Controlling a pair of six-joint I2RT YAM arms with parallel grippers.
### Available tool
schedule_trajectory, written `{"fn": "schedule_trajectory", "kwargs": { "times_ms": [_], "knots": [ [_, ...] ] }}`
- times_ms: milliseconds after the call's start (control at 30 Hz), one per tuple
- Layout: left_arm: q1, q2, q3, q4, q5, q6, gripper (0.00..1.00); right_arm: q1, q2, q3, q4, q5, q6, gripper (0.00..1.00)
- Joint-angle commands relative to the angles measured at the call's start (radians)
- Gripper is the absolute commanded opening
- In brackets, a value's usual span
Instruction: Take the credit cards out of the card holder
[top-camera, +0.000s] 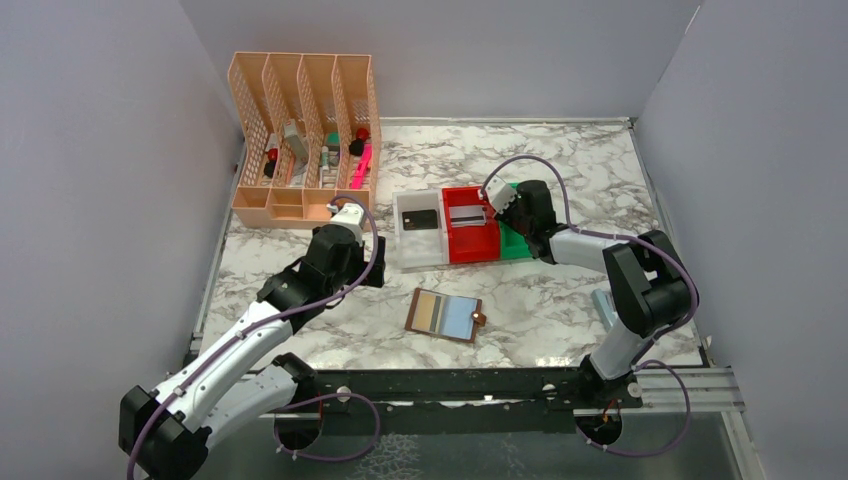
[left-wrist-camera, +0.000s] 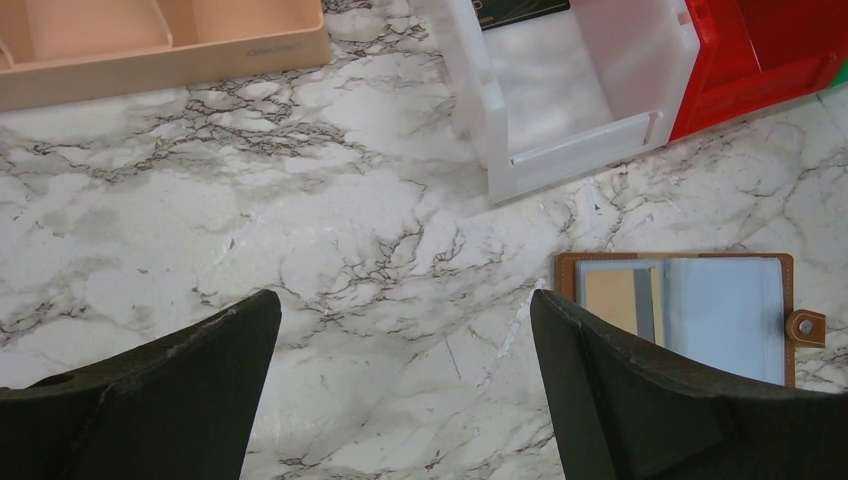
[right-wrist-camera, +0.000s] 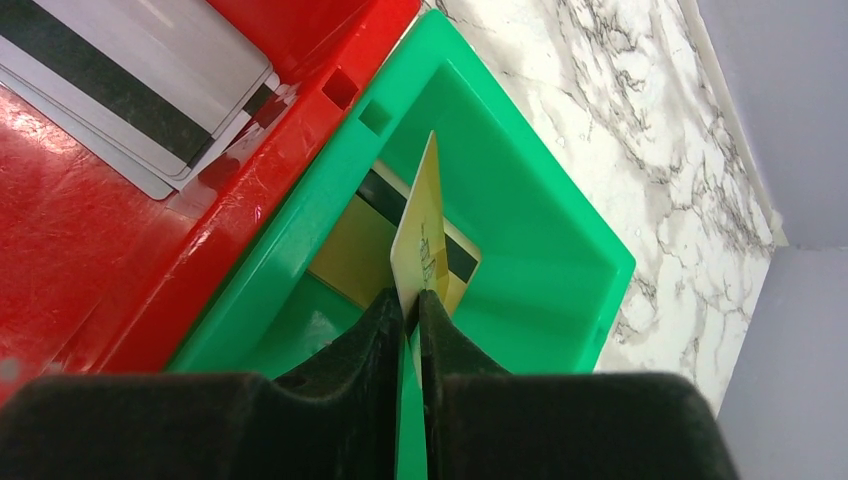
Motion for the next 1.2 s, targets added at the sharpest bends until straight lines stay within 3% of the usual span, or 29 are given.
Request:
{"fn": "schedule_trajectory", "kwargs": {
  "times_ms": [0, 300, 433, 767, 867, 967, 1167],
  "knots": [
    [0.003, 0.005, 0.012, 0.006, 0.014, 0.009, 0.99, -0.009, 0.014, 0.0, -0.011, -0.013, 0.012, 0.16],
    [0.003, 0.02, 0.015, 0.005, 0.027, 0.011, 0.99, -0.012, 0.002, -0.009, -0.02, -0.014, 0.033, 0.2],
    [0.003, 0.023, 0.016, 0.003, 0.029, 0.011, 0.99, -0.016, 0.003, -0.003, -0.026, -0.023, 0.043, 0.29],
    [0.004, 0.031, 0.017, 0.001, 0.03, 0.009, 0.99, -0.024, 0.0, 0.013, -0.004, 0.061, 0.094, 0.29],
    [0.005, 0.031, 0.017, 0.001, 0.031, 0.009, 0.99, -0.023, 0.004, 0.104, -0.121, 0.176, 0.244, 0.28],
    [0.006, 0.029, 0.019, -0.001, 0.025, 0.008, 0.99, -0.023, -0.023, 0.191, -0.289, 0.248, 0.518, 0.28],
    [0.009, 0.024, 0.02, -0.002, 0.015, 0.007, 0.99, -0.023, -0.1, 0.201, -0.502, 0.126, 0.951, 0.19]
  ]
}}
